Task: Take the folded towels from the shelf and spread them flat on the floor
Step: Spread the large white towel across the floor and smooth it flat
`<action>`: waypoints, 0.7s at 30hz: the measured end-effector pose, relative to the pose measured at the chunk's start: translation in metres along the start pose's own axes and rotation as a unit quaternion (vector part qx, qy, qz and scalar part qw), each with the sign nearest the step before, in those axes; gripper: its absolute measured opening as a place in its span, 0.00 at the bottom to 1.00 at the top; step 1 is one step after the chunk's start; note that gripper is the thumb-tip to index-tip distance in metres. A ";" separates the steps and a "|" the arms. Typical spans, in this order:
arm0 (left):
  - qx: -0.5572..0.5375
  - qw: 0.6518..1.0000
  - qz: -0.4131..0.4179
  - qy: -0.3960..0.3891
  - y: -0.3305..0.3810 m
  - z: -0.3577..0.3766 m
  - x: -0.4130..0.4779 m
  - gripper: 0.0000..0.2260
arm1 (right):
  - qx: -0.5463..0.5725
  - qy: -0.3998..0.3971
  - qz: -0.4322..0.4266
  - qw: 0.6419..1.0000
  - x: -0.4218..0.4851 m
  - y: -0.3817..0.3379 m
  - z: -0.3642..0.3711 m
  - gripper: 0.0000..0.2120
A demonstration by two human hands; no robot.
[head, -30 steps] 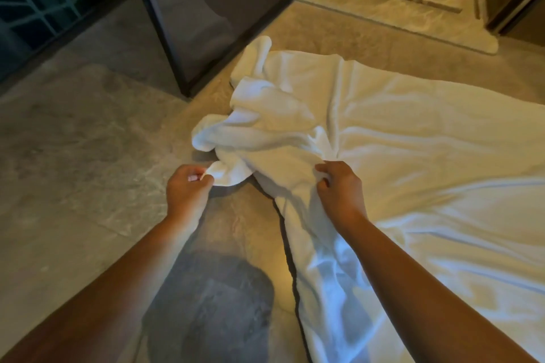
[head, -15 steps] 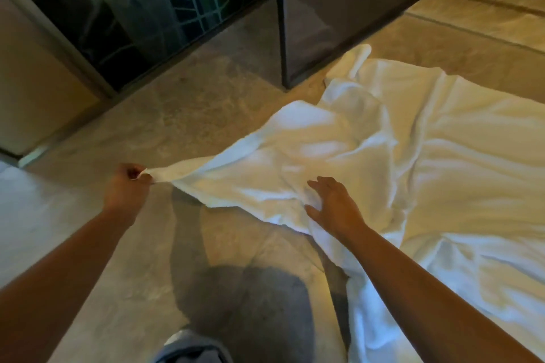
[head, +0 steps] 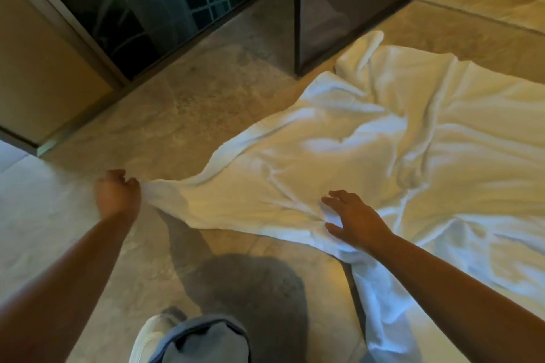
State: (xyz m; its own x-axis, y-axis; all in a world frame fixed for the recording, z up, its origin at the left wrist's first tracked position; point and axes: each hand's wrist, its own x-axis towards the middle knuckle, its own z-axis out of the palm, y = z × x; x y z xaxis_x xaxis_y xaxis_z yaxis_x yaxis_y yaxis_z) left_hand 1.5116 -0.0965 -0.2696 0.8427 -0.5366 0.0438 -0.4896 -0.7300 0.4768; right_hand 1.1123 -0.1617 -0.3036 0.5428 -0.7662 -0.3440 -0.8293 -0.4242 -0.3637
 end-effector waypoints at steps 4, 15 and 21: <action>0.026 0.960 0.273 -0.061 0.031 0.031 -0.055 0.10 | -0.017 0.054 -0.049 0.997 -0.006 -0.004 0.002 0.20; 0.098 0.641 0.719 -0.250 0.085 0.089 -0.157 0.16 | 0.011 0.132 0.031 0.991 -0.038 0.001 -0.004 0.11; 0.031 0.597 0.758 -0.262 0.099 0.100 -0.184 0.15 | 0.038 0.120 0.171 0.977 -0.111 0.005 0.012 0.12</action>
State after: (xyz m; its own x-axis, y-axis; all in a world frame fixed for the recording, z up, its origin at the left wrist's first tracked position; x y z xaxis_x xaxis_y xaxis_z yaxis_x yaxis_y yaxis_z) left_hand 1.2856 -0.1127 -0.3182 -0.7558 -0.6477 0.0958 -0.6221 0.7560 0.2035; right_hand 1.0497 -0.0731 -0.2772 0.1815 -0.9517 -0.2477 -0.9393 -0.0933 -0.3301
